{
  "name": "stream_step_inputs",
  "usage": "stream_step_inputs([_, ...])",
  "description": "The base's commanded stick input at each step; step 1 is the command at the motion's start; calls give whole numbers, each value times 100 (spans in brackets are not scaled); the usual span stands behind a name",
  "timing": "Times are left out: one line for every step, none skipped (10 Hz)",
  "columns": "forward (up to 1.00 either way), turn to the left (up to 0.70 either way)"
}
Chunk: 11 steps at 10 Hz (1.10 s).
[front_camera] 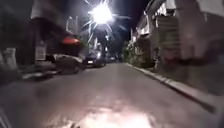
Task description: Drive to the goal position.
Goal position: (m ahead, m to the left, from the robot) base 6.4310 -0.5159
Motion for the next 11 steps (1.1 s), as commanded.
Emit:
stream_step_inputs([100,0])
stream_step_inputs([100,0])
stream_step_inputs([100,0])
stream_step_inputs([100,0])
stream_step_inputs([100,0])
stream_step_inputs([100,0])
stream_step_inputs([100,-10])
stream_step_inputs([100,-27])
stream_step_inputs([100,-27])
stream_step_inputs([100,-27])
stream_step_inputs([100,-27])
